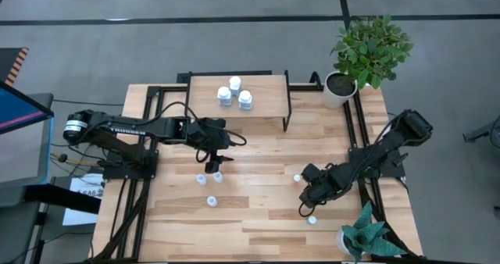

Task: Pick and place medicine bottles onto shelf by color
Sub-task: Put the yellow pill bottle on the shelf

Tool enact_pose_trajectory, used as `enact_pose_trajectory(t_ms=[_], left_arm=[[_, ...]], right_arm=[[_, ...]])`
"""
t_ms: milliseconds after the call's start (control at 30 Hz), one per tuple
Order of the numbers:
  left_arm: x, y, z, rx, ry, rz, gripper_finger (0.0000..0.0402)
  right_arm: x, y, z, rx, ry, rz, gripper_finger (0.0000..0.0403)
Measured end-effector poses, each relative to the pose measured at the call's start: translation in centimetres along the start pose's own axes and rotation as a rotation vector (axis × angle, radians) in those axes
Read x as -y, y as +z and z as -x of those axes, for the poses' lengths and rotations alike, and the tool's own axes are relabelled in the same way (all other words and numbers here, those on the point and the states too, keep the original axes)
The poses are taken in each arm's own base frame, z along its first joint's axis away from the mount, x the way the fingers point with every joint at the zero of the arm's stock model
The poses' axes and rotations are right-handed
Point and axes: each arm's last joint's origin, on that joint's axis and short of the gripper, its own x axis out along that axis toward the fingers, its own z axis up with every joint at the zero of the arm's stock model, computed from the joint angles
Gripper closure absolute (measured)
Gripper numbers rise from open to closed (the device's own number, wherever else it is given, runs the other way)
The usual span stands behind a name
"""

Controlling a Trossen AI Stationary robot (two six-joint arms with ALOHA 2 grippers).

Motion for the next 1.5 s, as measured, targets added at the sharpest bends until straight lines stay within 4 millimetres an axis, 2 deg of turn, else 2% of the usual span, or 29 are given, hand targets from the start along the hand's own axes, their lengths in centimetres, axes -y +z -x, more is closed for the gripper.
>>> enact_pose_trajectory(t_ms=[267,600,700,767,967,1133,1267,1500], left_arm=[[0.0,0.0,0.0,-0.003,0.000,0.000,0.0160],[0.0,-0.4,0.1,-0.049,-0.005,0.003,0.0160],[0.1,-0.5,0.3,-0.090,-0.009,-0.001,0.0160],[0.1,-0.6,0.6,-0.121,-0.012,-0.007,0.0160],[0.2,-0.8,1.1,-0.159,-0.017,-0.012,0.0160],[0.2,-1.1,2.0,-0.188,-0.001,-0.020,0.0160],[0.2,-0.9,3.1,-0.155,0.025,-0.024,0.0160],[0.2,-0.8,4.3,-0.121,0.044,-0.038,0.0160]], right_arm=[[-0.5,0.4,1.1,-0.003,-0.015,0.003,0.0192],[-0.4,0.7,1.4,-0.029,-0.011,-0.034,0.0287],[-0.3,1.5,2.1,-0.036,0.018,-0.062,0.0304],[-0.3,2.2,3.4,-0.057,0.035,-0.055,0.0304],[-0.1,5.9,9.7,0.000,0.136,-0.002,0.0291],[1.0,10.6,13.8,0.166,0.179,0.020,0.0294],[2.4,14.9,15.1,0.241,0.152,0.066,0.0299],[5.4,23.3,14.9,0.299,0.032,0.136,0.0297]])
